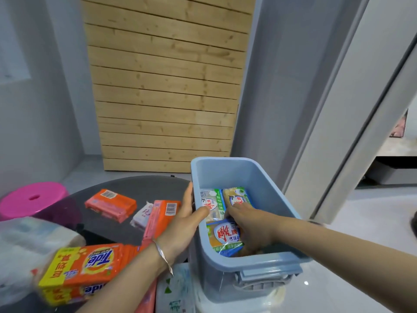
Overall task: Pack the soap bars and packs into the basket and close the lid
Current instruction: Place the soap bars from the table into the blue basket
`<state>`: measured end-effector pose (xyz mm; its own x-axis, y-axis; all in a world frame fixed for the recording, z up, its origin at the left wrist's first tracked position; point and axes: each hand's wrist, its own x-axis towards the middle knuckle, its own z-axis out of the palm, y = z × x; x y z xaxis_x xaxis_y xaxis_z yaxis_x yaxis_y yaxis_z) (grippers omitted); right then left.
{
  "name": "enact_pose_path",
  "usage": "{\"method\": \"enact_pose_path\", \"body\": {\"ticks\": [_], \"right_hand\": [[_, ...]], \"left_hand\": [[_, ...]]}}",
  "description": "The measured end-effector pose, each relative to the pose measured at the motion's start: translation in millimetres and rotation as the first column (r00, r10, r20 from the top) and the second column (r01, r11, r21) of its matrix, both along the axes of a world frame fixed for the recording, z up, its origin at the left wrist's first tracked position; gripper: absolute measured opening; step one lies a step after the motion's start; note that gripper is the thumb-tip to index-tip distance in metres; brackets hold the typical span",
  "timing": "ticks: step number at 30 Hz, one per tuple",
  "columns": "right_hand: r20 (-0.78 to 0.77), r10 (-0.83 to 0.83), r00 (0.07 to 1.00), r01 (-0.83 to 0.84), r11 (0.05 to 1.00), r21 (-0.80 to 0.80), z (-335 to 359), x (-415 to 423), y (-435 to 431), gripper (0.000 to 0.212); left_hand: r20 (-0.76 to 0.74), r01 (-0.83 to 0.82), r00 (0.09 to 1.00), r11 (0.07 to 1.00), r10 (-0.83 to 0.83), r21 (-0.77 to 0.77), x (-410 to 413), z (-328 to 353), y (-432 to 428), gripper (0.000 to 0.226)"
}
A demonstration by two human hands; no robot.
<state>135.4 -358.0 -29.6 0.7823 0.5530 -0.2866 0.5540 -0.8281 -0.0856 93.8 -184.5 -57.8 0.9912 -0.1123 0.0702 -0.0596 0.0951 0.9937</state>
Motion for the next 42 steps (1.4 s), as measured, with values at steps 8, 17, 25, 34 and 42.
{"method": "enact_pose_path", "body": {"ticks": [8, 17, 25, 34, 42], "right_hand": [[-0.045, -0.027, 0.999, 0.029, 0.999, 0.041, -1.0, -1.1, -6.3, 0.052], [-0.041, -0.164, 0.986, 0.141, 0.661, 0.737, 70.7, -31.4, -6.1, 0.019], [-0.192, 0.000, 0.981, 0.170, 0.464, 0.869, 90.2, -94.7, 84.0, 0.019], [-0.509, -0.054, 0.859, 0.338, 0.806, 0.486, 9.0, -101.4, 147.1, 0.043], [-0.519, -0.276, 0.809, 0.525, 0.737, 0.426, -22.7, -98.9, 151.2, 0.057]], "left_hand": [[-0.004, -0.011, 1.000, 0.999, 0.011, -0.033, -3.3, 3.0, 0.0, 0.060], [0.064, -0.110, 0.993, 0.963, 0.098, 0.247, -21.3, 13.6, 37.5, 0.057], [0.178, -0.169, 0.983, 0.606, 0.046, 0.777, -65.1, 10.3, 171.4, 0.057], [0.007, 0.008, 0.997, 0.188, -0.080, 0.982, -84.7, -30.6, 214.4, 0.093], [0.105, -0.102, 0.993, 0.060, -0.053, 0.993, -75.4, -37.9, 209.8, 0.070]]}}
